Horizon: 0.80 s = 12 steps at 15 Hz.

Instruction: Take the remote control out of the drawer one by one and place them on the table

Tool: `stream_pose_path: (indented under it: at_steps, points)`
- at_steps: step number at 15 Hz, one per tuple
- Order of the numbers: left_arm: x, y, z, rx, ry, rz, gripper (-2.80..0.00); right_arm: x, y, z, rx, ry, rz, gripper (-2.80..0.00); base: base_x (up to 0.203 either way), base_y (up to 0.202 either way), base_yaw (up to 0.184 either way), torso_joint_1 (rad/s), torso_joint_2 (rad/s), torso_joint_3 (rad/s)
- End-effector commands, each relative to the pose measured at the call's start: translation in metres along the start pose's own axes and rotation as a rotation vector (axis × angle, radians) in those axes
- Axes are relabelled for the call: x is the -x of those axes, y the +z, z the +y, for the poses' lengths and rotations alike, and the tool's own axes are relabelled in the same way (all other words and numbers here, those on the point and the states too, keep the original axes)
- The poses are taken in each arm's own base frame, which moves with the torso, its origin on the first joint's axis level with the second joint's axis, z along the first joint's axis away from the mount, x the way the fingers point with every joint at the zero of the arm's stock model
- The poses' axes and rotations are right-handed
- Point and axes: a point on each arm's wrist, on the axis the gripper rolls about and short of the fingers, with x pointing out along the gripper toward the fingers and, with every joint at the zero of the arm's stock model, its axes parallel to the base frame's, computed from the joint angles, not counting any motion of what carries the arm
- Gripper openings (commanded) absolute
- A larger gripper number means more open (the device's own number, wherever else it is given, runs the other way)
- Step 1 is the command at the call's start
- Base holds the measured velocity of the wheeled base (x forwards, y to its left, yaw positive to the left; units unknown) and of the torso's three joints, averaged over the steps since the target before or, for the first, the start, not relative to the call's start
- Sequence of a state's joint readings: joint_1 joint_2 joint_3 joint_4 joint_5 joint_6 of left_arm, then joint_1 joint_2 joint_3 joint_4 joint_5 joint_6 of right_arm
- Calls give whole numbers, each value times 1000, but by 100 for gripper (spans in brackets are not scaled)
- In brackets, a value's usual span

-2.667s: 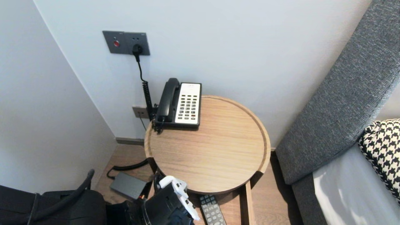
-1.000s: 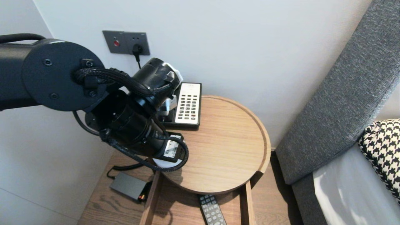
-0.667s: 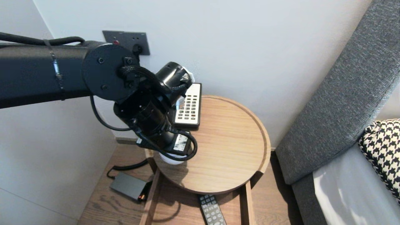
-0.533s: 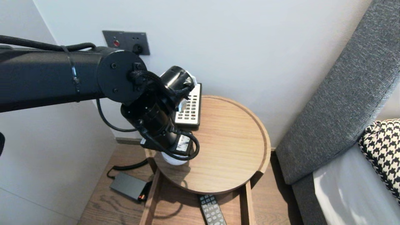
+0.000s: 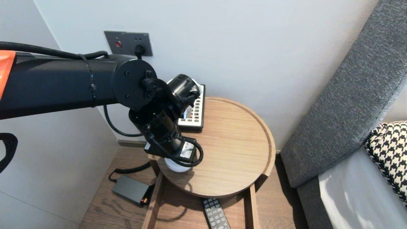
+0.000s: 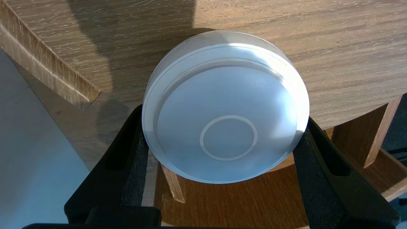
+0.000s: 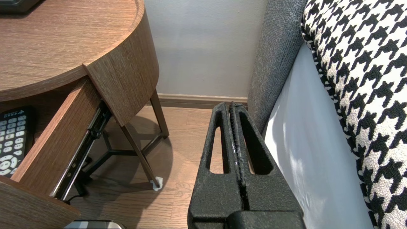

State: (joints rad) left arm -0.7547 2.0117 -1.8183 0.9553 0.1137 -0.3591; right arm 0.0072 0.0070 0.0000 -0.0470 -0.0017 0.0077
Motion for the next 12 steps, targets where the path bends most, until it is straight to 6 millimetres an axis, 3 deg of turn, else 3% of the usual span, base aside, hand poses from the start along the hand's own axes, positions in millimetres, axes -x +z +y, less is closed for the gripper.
stream_pose_path:
  at_steps: [1,12]
  points:
    - [-1,-1,0,-2,5,10,-280,-2,-7,0,0,0,25,-280,0,0,0,0,0,0]
    - [-8,-4,-3,-18,3,27,-280,-2,-7,0,0,0,25,-280,0,0,0,0,0,0]
